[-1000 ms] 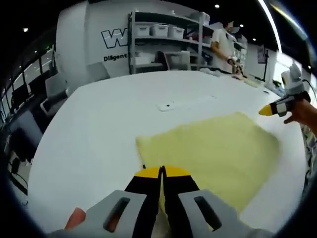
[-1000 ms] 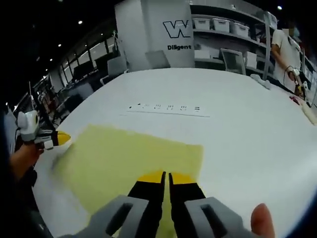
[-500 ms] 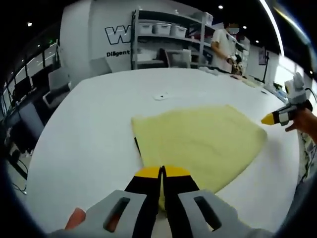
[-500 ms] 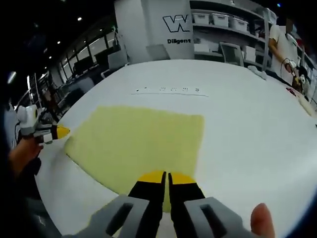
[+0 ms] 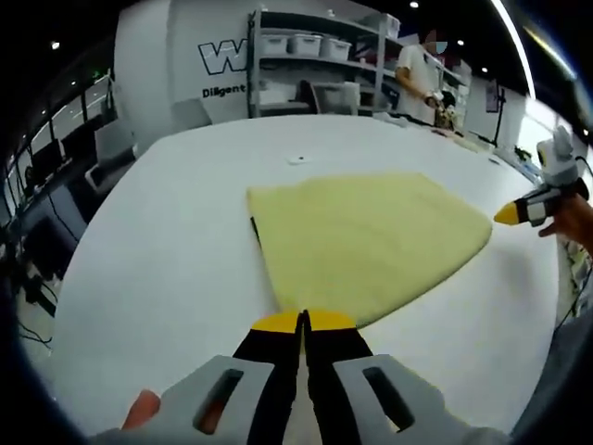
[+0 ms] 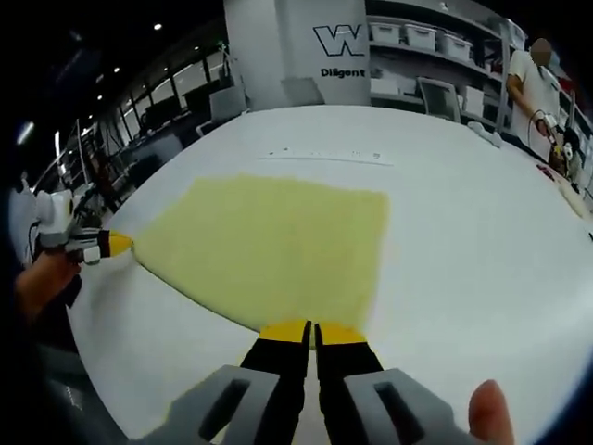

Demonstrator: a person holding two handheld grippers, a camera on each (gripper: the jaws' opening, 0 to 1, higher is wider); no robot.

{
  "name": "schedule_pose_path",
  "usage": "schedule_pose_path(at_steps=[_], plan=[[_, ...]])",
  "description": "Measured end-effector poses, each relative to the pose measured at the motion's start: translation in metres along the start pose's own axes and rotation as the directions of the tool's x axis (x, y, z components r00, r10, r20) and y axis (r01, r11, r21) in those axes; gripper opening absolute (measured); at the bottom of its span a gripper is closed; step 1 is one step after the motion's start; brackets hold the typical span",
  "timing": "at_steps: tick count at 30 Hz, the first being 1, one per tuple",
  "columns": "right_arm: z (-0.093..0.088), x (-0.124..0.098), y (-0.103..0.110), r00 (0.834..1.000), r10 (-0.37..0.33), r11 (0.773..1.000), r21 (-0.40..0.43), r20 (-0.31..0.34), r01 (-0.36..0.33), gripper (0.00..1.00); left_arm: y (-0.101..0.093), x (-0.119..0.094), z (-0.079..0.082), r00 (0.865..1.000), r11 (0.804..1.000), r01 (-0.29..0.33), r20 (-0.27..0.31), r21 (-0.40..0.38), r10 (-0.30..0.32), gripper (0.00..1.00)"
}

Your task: Fold the garment on the visible template until the final outline fits inside the template.

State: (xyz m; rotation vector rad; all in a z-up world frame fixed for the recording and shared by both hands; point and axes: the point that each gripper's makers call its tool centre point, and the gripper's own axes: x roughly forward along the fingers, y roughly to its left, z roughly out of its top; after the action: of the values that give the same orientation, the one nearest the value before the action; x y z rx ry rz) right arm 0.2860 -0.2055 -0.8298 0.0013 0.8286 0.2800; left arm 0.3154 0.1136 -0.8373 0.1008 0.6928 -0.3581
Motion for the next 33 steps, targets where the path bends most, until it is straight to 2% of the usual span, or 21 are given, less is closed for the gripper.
schedule_pose_path(at_steps=[4, 12, 18, 27, 30, 33], plan=[[-0.007, -0.002, 0.0, 1.0, 0.001, 1.0, -0.004, -0.007, -0.001, 0.0, 0.0, -0.002, -0.006, 1.0, 1.0, 0.0, -0.009, 0.002, 0.0, 0.01], [-0.017, -0.005, -0.007, 1.0, -0.003, 1.0, -0.008, -0.012, 0.003, 0.0, 0.004, -0.001, -0.016, 1.0, 1.0, -0.012, -0.024, 0.004, 0.012, 0.11], [-0.018, -0.003, -0.01, 1.0, 0.011, 1.0, -0.025, -0.002, -0.011, 0.03, 0.002, 0.003, -0.015, 1.0, 1.0, 0.006, -0.02, -0.004, -0.006, 0.11], [-0.019, 0.003, -0.025, 1.0, -0.011, 0.999, -0.031, -0.001, 0.011, 0.03, 0.001, 0.006, -0.016, 1.0, 1.0, 0.015, -0.022, -0.002, -0.015, 0.09], [-0.021, 0.008, -0.034, 0.999, -0.027, 0.999, -0.034, -0.019, 0.027, 0.02, 0.001, 0.007, -0.017, 1.0, 1.0, 0.017, -0.025, -0.005, -0.017, 0.08], [-0.025, 0.012, -0.037, 1.0, -0.015, 1.0, -0.016, -0.027, 0.015, 0.02, 0.001, 0.007, -0.016, 0.999, 1.0, 0.019, -0.025, -0.004, -0.019, 0.08]])
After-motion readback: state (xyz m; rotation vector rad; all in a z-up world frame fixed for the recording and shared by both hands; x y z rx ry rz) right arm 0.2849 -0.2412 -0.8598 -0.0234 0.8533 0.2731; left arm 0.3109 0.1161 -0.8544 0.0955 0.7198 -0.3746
